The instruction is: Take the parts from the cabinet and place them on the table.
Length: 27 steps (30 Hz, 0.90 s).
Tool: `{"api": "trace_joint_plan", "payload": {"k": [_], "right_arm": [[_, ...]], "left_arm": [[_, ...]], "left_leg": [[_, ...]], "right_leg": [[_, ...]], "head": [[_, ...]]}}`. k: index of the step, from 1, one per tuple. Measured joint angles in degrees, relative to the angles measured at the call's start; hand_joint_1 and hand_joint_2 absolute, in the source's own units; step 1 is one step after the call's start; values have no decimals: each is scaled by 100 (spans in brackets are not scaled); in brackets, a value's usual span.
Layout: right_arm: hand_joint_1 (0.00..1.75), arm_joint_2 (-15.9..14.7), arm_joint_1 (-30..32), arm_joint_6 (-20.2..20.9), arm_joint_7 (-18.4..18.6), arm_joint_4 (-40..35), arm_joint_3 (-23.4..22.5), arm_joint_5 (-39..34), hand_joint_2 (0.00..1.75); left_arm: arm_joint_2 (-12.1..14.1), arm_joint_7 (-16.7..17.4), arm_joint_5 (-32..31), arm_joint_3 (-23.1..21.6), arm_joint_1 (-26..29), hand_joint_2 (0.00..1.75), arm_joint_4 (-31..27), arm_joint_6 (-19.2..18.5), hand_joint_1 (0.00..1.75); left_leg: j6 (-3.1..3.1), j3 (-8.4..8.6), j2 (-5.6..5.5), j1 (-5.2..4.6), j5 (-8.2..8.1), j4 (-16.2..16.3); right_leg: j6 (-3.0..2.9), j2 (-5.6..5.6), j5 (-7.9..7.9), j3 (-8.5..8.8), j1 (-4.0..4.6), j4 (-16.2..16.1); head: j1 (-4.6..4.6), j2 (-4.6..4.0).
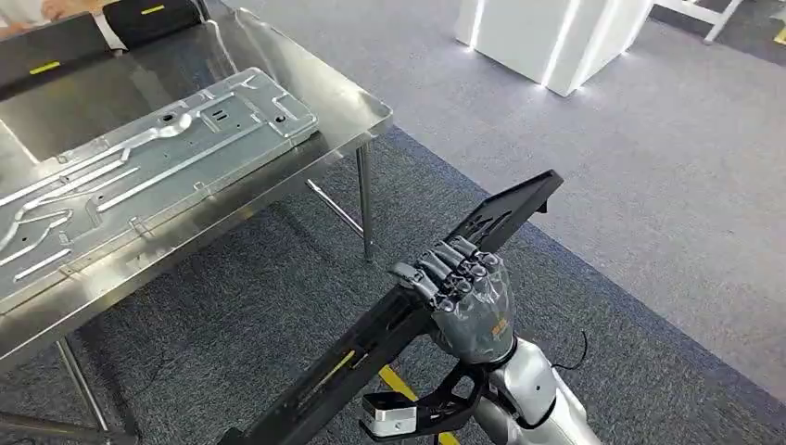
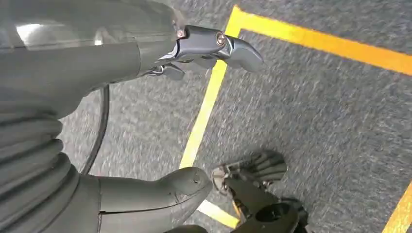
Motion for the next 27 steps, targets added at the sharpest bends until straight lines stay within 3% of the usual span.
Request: {"api": "trace_joint_plan", "payload": {"k": [1, 2, 3, 4, 5, 6, 7, 8, 9, 10, 11, 12, 13, 16, 17, 18, 19, 21, 22, 23, 24, 26, 27], "right_arm": [[175, 2, -9, 0, 0, 0, 0, 0, 175], [175, 7, -13, 0, 0, 0, 0, 0, 175], [175, 11, -12, 0, -2, 0, 0, 9, 175], [175, 13, -16, -2, -2, -2, 0, 9, 175], [175, 13, -11, -2, -2, 0, 0, 11, 175], [175, 13, 0, -2, -2, 0, 0, 11, 175], [175, 13, 0, -2, -2, 0, 2, 15, 175], [175, 13, -1, -2, -2, 0, 2, 17, 175], [175, 13, -2, -2, -2, 0, 2, 15, 175], [175, 13, -1, -2, -2, 0, 2, 17, 175], [175, 13, -2, -2, -2, 0, 2, 20, 175], [175, 13, -6, -4, -2, 0, 0, 22, 175], [175, 13, -10, -4, 0, 0, 0, 22, 175], [175, 13, -13, -4, 4, 0, 0, 33, 175], [175, 13, -22, -4, 4, 0, 0, 37, 175], [175, 13, -25, -4, 4, -2, 0, 46, 175], [175, 13, -28, -20, 7, -2, -2, 46, 175], [175, 7, 10, -22, 13, 2, -20, 46, 175], [175, 7, 19, -22, 13, 4, -20, 46, 175], [175, 7, 21, -22, 15, 7, -20, 46, 175], [175, 7, 17, -17, 22, 7, -22, 46, 175], [175, 7, -2, -9, 24, 7, -24, 55, 175], [175, 7, -19, -9, 24, 9, -24, 63, 175]], "left_arm": [[4, 0, 2, 0, 18, 175, 0, 4, 0], [17, 0, 2, 0, 29, 175, 0, 7, 0], [7, 0, 2, -2, 28, 175, 0, 4, 0], [7, 0, 2, 0, 14, 175, 0, 4, 0], [7, 0, 2, 0, -7, 175, 0, 4, 0], [7, 0, 2, 0, -12, 175, 0, 4, 0], [7, 0, 2, 0, -3, 175, 0, 4, 0], [9, 0, 2, 0, 17, 175, 0, 4, 0], [11, 2, 2, 0, 33, 175, 0, 6, 0], [13, 2, 2, 0, 39, 175, 0, 4, 0], [20, 2, 2, 0, 36, 175, 0, 7, 0], [20, 2, 2, 0, 28, 175, 0, 9, 0], [20, 0, 2, 0, 8, 175, 0, 13, 0], [35, 0, 2, 0, 34, 175, 0, 13, 0], [37, 4, 2, 0, 47, 175, 0, 13, 0], [37, 2, 2, 0, 41, 175, 0, 13, 0], [37, 4, 0, 0, 21, 175, 0, 13, 0], [39, 7, 0, 0, -3, 175, 0, 17, 0], [39, 9, 0, -2, 3, 175, 0, 17, 0], [39, 15, 0, 0, 7, 175, 0, 20, 0], [39, 18, 0, -2, 6, 175, 0, 20, 0], [39, 22, -2, -15, 16, 175, 0, 20, 0], [37, 22, -2, -24, 26, 175, 0, 20, 0]], "left_leg": [[-43, -23, -77, -2, 13, -17], [-46, -22, 68, 8, -24, 31], [-69, -84, 457, -39, -143, 189], [-94, -244, 673, -36, -350, 517], [-116, -488, 774, -25, -605, 1020], [-134, -712, 807, -20, -789, 1477], [-149, -840, 819, -17, -855, 1740], [-157, -840, 824, -14, -779, 1743], [-157, -703, 834, -14, -602, 1484], [-147, -433, 872, -14, -348, 1003], [-123, -116, 1013, -22, -108, 432], [-85, 100, 1344, -52, -65, 12], [-16, 131, 1306, -102, -67, -14], [66, 87, 1111, -125, -60, -19], [130, 151, 1042, -55, -19, -96], [153, 159, 981, -58, -11, -116], [189, 154, 932, -55, -1, -114], [217, 152, 787, -59, -5, -111], [217, 152, 699, -62, -5, -103], [216, 153, 617, -62, -6, -92], [213, 156, 565, -58, -16, -75], [189, 165, 455, -47, -56, -18], [156, 152, 421, -46, -82, 10]], "right_leg": [[-38, -87, 23, 24, -18, -42], [-86, -186, 54, 63, -60, -107], [-118, -256, 57, 94, -47, -142], [-159, -354, 53, 105, -25, -151], [-175, -466, 42, 104, -5, -149], [-186, -569, 32, 102, 5, -147], [-191, -650, 27, 100, 10, -146], [-187, -741, 19, 104, 12, -145], [-176, -813, 7, 112, 12, -144], [-165, -890, -10, 133, 12, -144], [-145, -958, -32, 166, 15, -144], [-114, -1020, -59, 195, 40, -142], [-76, -1061, -80, 196, 72, -130], [-16, -1229, -92, 248, 79, -158], [43, -1158, -142, 261, 56, -135], [57, -810, -245, 232, 26, 5], [53, -615, -440, 77, 16, 318], [63, -490, -844, -390, 11, 1229], [71, -480, -908, -586, 13, 1562], [73, -479, -814, -653, 11, 1611], [69, -478, -580, -591, 7, 1382], [40, -461, 14, -202, -3, 433], [21, -414, 99, -68, -5, 56]], "head": [[0, 0], [0, -2], [-4, -2], [0, -2], [-2, 0], [-2, 0], [-2, 0], [-2, -2], [-2, 0], [-2, -2], [-2, 0], [-2, -2], [-2, -2], [-2, -2], [-2, 0], [0, 0], [0, 0], [0, 0], [0, -2], [0, 0], [0, 0], [0, 0], [0, -2]]}}
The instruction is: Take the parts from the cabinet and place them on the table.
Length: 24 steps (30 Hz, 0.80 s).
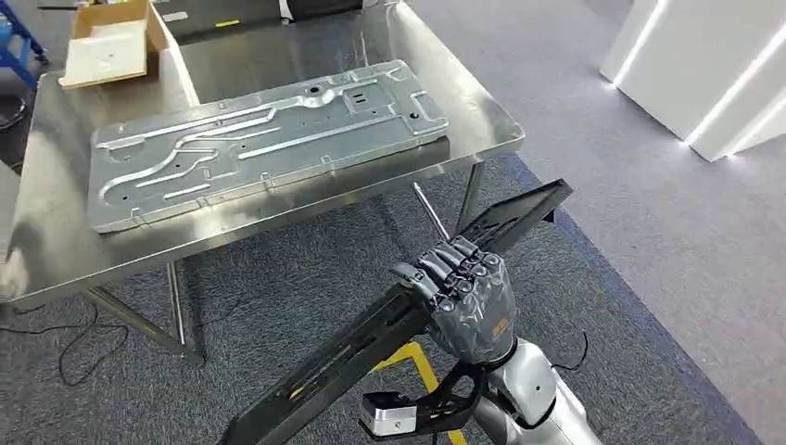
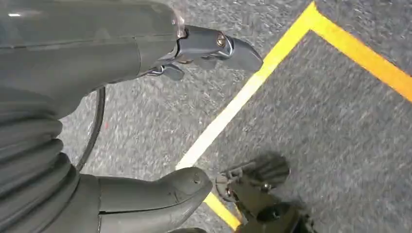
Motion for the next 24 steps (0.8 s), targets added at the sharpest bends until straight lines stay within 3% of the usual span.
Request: {"api": "trace_joint_plan", "payload": {"k": [1, 3, 4, 5, 6, 7, 8, 10, 11, 12, 13, 15, 16, 19, 21, 22, 24], "right_arm": [[175, 2, -9, 4, 0, 4, 0, 2, 175], [175, 2, -8, 9, 4, 9, -2, 4, 175], [175, 2, -12, 9, 4, 9, -2, 7, 175], [175, 7, -20, 9, 2, 9, -2, 9, 175], [175, 7, -29, 9, 2, 11, -2, 9, 175], [175, 9, -36, 9, 2, 11, -2, 7, 175], [175, 9, -41, 9, 4, 11, -2, 7, 175], [175, 9, -29, 7, 2, 31, -2, 2, 175], [175, 9, -29, 4, 2, 39, -2, 0, 175], [175, 7, -30, 4, 2, 48, -2, -2, 175], [175, 9, -30, 4, 4, 55, -2, -2, 175], [175, 9, -32, 2, 4, 55, -2, -2, 175], [175, 7, -33, 0, 7, 55, -4, -2, 175], [175, 7, -19, -17, 50, 55, -35, -20, 175], [175, 7, -17, -22, 55, 55, -63, -20, 175], [175, 7, -17, -26, 55, 55, -79, -20, 175], [175, 7, -2, -28, 57, 63, -114, -26, 175]], "left_arm": [[2, 2, 0, -7, -4, 175, 0, 2, 0], [7, 4, 0, -7, 13, 175, 0, 4, 0], [7, 7, 0, -7, 16, 175, 0, 9, 0], [15, 7, 0, -7, 12, 175, 0, 9, 0], [15, 4, 0, -9, 16, 175, 0, 11, 0], [9, 2, -2, -13, 4, 175, 0, 11, 0], [11, 2, -2, -15, -10, 175, 0, 19, 0], [13, 4, -2, -15, -8, 175, 0, 31, 0], [13, 9, -2, -17, 1, 175, 0, 28, 0], [13, 9, -2, -22, 8, 175, 0, 28, 0], [13, 9, -2, -24, 7, 175, 0, 31, 0], [15, 9, -4, -26, -3, 175, 0, 33, 0], [15, 9, -4, -26, -18, 175, 0, 39, 0], [20, 11, -20, -59, 0, 175, 0, 72, 0], [20, 11, -22, -74, 0, 175, 0, 83, 0], [20, 9, -22, -85, -15, 175, 0, 87, 0], [24, 9, -22, -94, -23, 175, 0, 96, 0]], "left_leg": [[-35, -33, -26, -38, -19, 56], [-92, -45, -29, -26, -8, 18], [-127, -40, -35, -9, 1, -3], [-163, -33, -48, -16, -13, -3], [-185, -46, 111, -7, -92, 82], [-216, -166, 276, -17, -272, 337], [-241, -362, 350, -2, -499, 751], [-276, -775, 393, 7, -847, 1620], [-284, -857, 394, 8, -839, 1783], [-284, -786, 397, 12, -686, 1627], [-276, -590, 403, 14, -456, 1249], [-227, -7, 456, 12, 16, 126], [-191, 63, 497, -26, -92, -15], [-105, 40, 456, -57, -56, -21], [-13, 107, 454, 7, 9, -127], [31, 117, 448, 5, 20, -151], [57, 109, 444, -2, 19, -148]], "right_leg": [[-11, 38, -45, 32, 28, -91], [-48, 42, -34, 4, 35, -58], [-81, 40, -28, 4, 52, -60], [-131, 27, 2, 24, 16, -121], [-166, -5, 21, 57, 4, -160], [-191, -18, 24, 64, 8, -171], [-203, -46, 21, 58, 18, -170], [-212, -99, 15, 51, 29, -167], [-213, -119, 14, 51, 29, -165], [-211, -132, 12, 55, 28, -164], [-207, -143, 9, 63, 27, -162], [-177, -153, -11, 90, 28, -157], [-147, -157, -17, 79, 60, -151], [-71, -168, 7, 82, 49, -178], [-2, -164, -56, 97, 42, -129], [8, -117, -218, 2, 54, 89], [34, -78, -673, -442, 44, 994]], "head": [[0, 0], [-2, 0], [-2, 0], [-2, 0], [-2, 0], [-7, 0], [-4, 0], [-4, 2], [-4, 0], [-4, 2], [-4, 0], [-4, 2], [-4, 0], [-4, 0], [-4, 2], [0, 0], [-2, 2]]}}
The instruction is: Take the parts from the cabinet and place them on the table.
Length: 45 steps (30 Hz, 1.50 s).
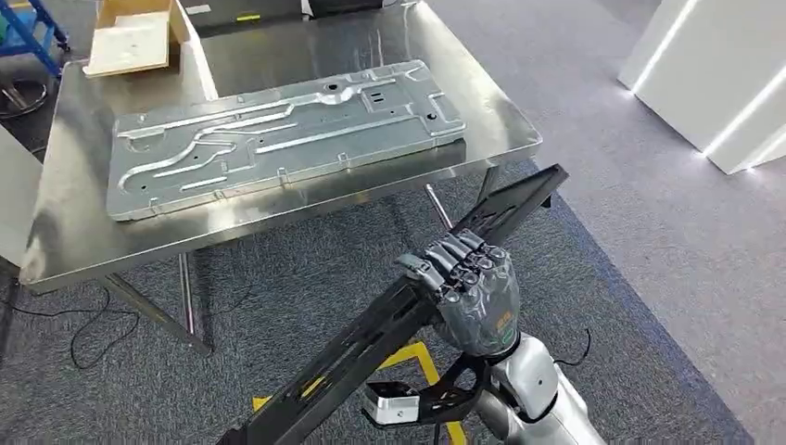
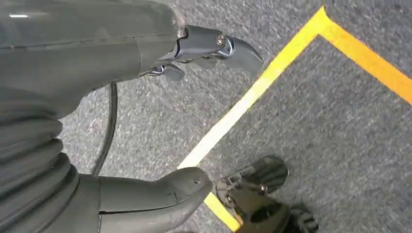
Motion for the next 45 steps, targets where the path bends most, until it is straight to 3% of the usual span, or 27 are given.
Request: {"api": "trace_joint_plan", "payload": {"k": [1, 2, 3, 4, 6, 7, 9, 12, 13, 16, 18, 20, 21, 22, 23, 27, 28, 30, 31, 32, 33, 35, 37, 40, 42, 44, 45], "right_arm": [[175, 0, 19, 0, 0, 7, -4, -2, 175], [175, 0, 36, 0, 0, 9, -4, -2, 175], [175, 0, 47, 0, 0, 9, -4, -2, 175], [175, -2, 45, -2, 0, 9, -7, -4, 175], [175, 0, 44, -11, 0, 9, -22, -7, 175], [175, 0, 41, -18, -4, 11, -33, -4, 175], [175, -2, 52, -43, -20, 9, -61, 55, 175], [175, -2, 51, -50, -39, 9, -74, 193, 175], [175, 0, 51, -50, -39, 11, -79, 238, 175], [175, 0, 57, -52, 0, 17, -85, 352, 175], [175, 0, 59, -50, 7, 48, -85, 376, 175], [175, -2, 62, -50, 11, 59, -85, 391, 175], [175, 0, 60, -52, 13, 59, -85, 407, 175], [175, 0, 56, -50, 18, 59, -85, 420, 175], [175, -2, 51, -50, 20, 59, -87, 424, 175], [175, -2, 47, -52, 35, 59, -87, 439, 175], [175, -2, 49, -52, 50, 59, -87, 446, 175], [175, -4, 53, -63, 77, 61, -90, 450, 175], [175, -13, 70, -63, 90, 72, -90, 450, 175], [175, -15, 85, -63, 92, 83, -90, 450, 175], [175, -15, 95, -63, 98, 96, -90, 450, 175], [175, -17, 95, -63, 103, 103, -90, 450, 175], [175, -20, 90, -63, 103, 103, -90, 450, 175], [175, -26, 89, -66, 105, 103, -92, 450, 175], [175, -31, 88, -68, 103, 103, -92, 450, 175], [175, -31, 81, -68, 105, 103, -92, 450, 175], [175, -31, 86, -68, 109, 103, -92, 450, 175]], "left_arm": [[0, 2, 0, -2, 6, 175, 0, 0, 0], [0, 2, 0, -4, 10, 175, 0, 0, 0], [0, 2, 0, -7, 11, 175, 0, -2, 0], [0, 2, 0, -9, 11, 175, 0, -2, 0], [-4, 0, 0, -17, 8, 175, 0, -2, 0], [-9, 0, 0, -17, 7, 175, 0, -2, 0], [-7, 0, 0, -20, 7, 175, 0, 0, 0], [-4, -4, 11, -22, 8, 175, 0, 0, 0], [-17, -7, 18, -26, 5, 175, 0, 0, 0], [-22, -7, 26, -33, 7, 175, 0, 2, 0], [-22, -2, 31, -42, 26, 175, 0, 2, 0], [-22, -2, 33, -59, 28, 175, 0, 2, 0], [-22, -2, 37, -66, 27, 175, 0, 2, 0], [-22, -2, 37, -70, 28, 175, 0, 2, 0], [-22, -2, 37, -79, 18, 175, 0, 4, 0], [-22, -2, 39, -120, 54, 175, 0, 9, 0], [-24, -4, 42, -133, 48, 175, 0, 9, 0], [-24, 0, 42, -155, 14, 175, 0, 13, 0], [-24, 0, 44, -160, 14, 175, 0, 15, 0], [-22, 0, 44, -160, 22, 175, 0, 15, 0], [-24, 0, 44, -162, 25, 175, 0, 15, 0], [-24, 2, 42, -164, 22, 175, 0, 15, 0], [-31, 2, 42, -168, 21, 175, 0, 13, 0], [-31, 2, 46, -168, 18, 175, 0, 15, 0], [-29, 2, 46, -168, 16, 175, 0, 15, 0], [-28, 0, 50, -170, 15, 175, 0, 13, 0], [-28, 2, 61, -170, 15, 175, 0, 15, 0]], "left_leg": [[5, -5, -6, -7, -3, 4], [5, -7, -17, -9, -4, 11], [4, -3, -32, -9, -10, 20], [-3, 0, -47, -9, -19, 33], [-30, 13, -74, -8, -54, 78], [-64, -13, -83, -29, -76, 109], [-114, -47, -106, -36, -76, 122], [-216, -62, -110, -18, -117, 156], [-243, -121, -78, -19, -238, 309], [-308, -728, -53, 11, -861, 1596], [-332, -890, -48, 15, -881, 1903], [-332, -608, -20, 26, -472, 1306], [-319, -306, 25, 28, -182, 716], [-292, -79, 108, 28, -53, 276], [-256, 3, 138, -21, -126, 104], [-98, 15, 75, -13, -72, 61], [-65, 26, 63, 2, -54, 39], [-1, 14, 52, 2, -45, 39], [10, 11, 32, -10, -50, 40], [14, 8, 11, -20, -53, 48], [19, 9, -14, -26, -57, 58], [14, 21, -61, -29, -81, 88], [-16, 35, -104, -28, -117, 115], [-97, -1, -130, -53, -131, 131], [-160, 10, -138, -60, -143, 121], [-207, -142, -90, -34, -413, 486], [-234, -358, -73, -16, -657, 955]], "right_leg": [[13, 8, -144, -222, -4, 427], [21, 8, -142, -339, -7, 623], [23, 8, -7, -317, -13, 542], [16, 8, 228, -175, -22, 215], [-30, 17, 754, 347, -25, -850], [-65, 50, 689, 461, -12, -1098], [-74, 34, 719, 426, 9, -1113], [-176, -30, 765, 455, -32, -1187], [-205, -65, 759, 466, -31, -1195], [-250, -184, 746, 461, -16, -1194], [-252, -265, 740, 463, -16, -1192], [-232, -320, 727, 473, -19, -1184], [-209, -333, 712, 492, -20, -1178], [-185, -356, 700, 500, -13, -1173], [-142, -370, 682, 480, 36, -1129], [-20, -421, 686, 500, 34, -1161], [3, -274, 595, 487, -14, -1051], [25, -35, 156, 140, -17, -313], [36, -4, -61, -116, -19, 204], [39, 5, -151, -304, -19, 560], [34, 5, -90, -362, -19, 629], [4, 7, 359, -89, -18, 25], [-68, 46, 775, 387, -12, -1010], [-90, 52, 714, 414, 31, -1103], [-146, 46, 738, 429, -5, -1156], [-229, 15, 758, 465, -28, -1203], [-237, 6, 755, 464, -26, -1203]], "head": [[2, -2], [0, -2], [2, 0], [2, -2], [2, 0], [2, 0], [0, 0], [0, -2], [0, -2], [0, 0], [0, -2], [0, 0], [0, 0], [0, 0], [0, -2], [2, -2], [4, -2], [4, -2], [2, 0], [4, -2], [2, -2], [4, -2], [4, 0], [2, 0], [2, 0], [0, 0], [2, -2]]}}
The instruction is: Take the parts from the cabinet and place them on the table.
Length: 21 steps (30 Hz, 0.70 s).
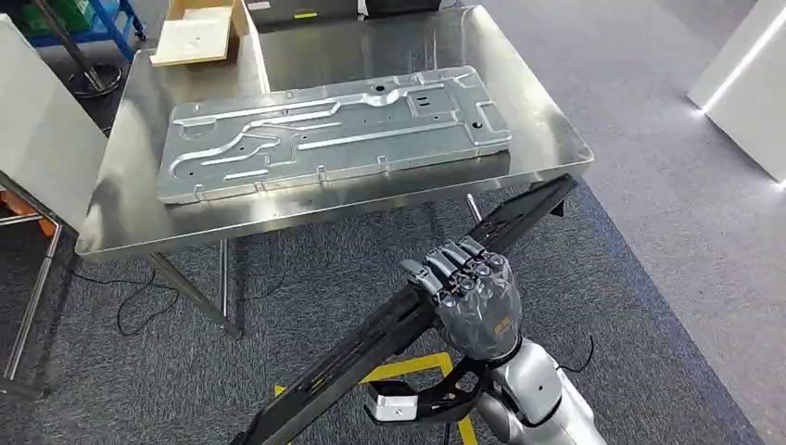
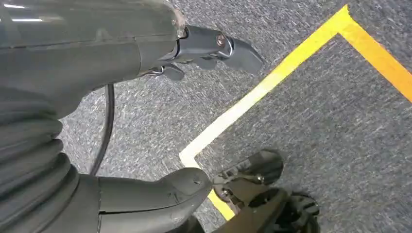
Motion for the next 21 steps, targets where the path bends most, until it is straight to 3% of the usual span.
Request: {"api": "trace_joint_plan", "payload": {"k": [2, 3, 5, 6, 7, 8, 11, 13, 15, 17, 18, 19, 21], "right_arm": [[175, 0, 16, 0, 18, 2, -2, 0, 175], [175, -2, 21, -2, 24, 4, -7, 0, 175], [175, -2, 35, -9, 74, 4, -37, -4, 175], [175, -2, 38, -11, 94, 4, -66, -9, 175], [175, -2, 37, -11, 107, 4, -83, -11, 175], [175, -2, 37, -13, 109, 4, -103, -11, 175], [175, -4, 66, -18, 232, -4, -171, -162, 175], [175, -4, 133, -20, 280, -72, -399, -719, 175], [175, -4, 222, -20, 174, -153, -753, -1258, 175], [175, -4, 381, -20, -24, -214, -1227, -1747, 175], [175, -4, 480, -20, -105, -243, -1413, -1841, 175], [175, -2, 587, -20, -169, -273, -1651, -1873, 175], [175, -2, 727, -20, -260, -343, -2008, -1878, 175]], "left_arm": [[11, 0, 0, 0, 16, 175, 0, 0, 0], [11, 0, 2, 0, 27, 175, 0, -2, 0], [17, -2, 17, 0, 31, 175, 0, -2, 0], [17, -2, 20, 0, 28, 175, 0, -2, 0], [17, -7, 22, 0, 27, 175, 0, -2, 0], [17, -7, 22, 0, 18, 175, 0, -2, 0], [17, -42, 76, 2, 37, 175, 0, -35, 0], [15, -98, 109, 0, 53, 175, 0, -46, 0], [17, -151, 144, 2, 78, 175, 0, -39, 0], [22, -190, 168, 11, 142, 175, 0, -13, 0], [22, -201, 173, 13, 171, 175, 0, -7, 0], [22, -210, 177, 13, 195, 175, 0, -4, 0], [20, -221, 179, 13, 225, 175, 0, -4, 0]], "left_leg": [[-41, -394, 16, 17, -305, 798], [-49, -485, 22, 27, -281, 954], [-57, -257, 34, 46, 121, 429], [-53, 41, 44, 56, 435, -188], [-43, 283, 67, 66, 611, -680], [-31, 342, 78, 26, 503, -810], [79, 329, 44, 4, 549, -821], [186, 363, 40, 33, 618, -903], [248, 357, 39, 28, 623, -914], [272, 351, 35, 3, 615, -910], [276, 351, 26, -7, 613, -901], [283, 357, 12, -17, 607, -896], [280, 374, -14, -35, 588, -880]], "right_leg": [[-5, -10, -5, -4, 5, 7], [-3, -10, -7, -3, 2, 9], [16, -10, -21, 18, -7, 14], [40, -9, -36, 38, -14, 24], [65, -10, -52, 54, -16, 31], [97, -8, -63, 44, 23, 42], [185, -8, -29, 44, 16, 5], [260, -9, -92, 42, -15, 70], [280, 8, -480, -227, -1, 648], [303, 9, -878, -682, -3, 1589], [302, 9, -895, -791, -2, 1796], [290, 9, -773, -767, -1, 1721], [230, 11, -285, -378, 6, 902]], "head": [[-2, 0], [-2, 0], [-2, 2], [-2, 0], [-2, 2], [0, 0], [0, 2], [0, 0], [0, 2], [0, 0], [0, 0], [0, 2], [0, 2]]}}
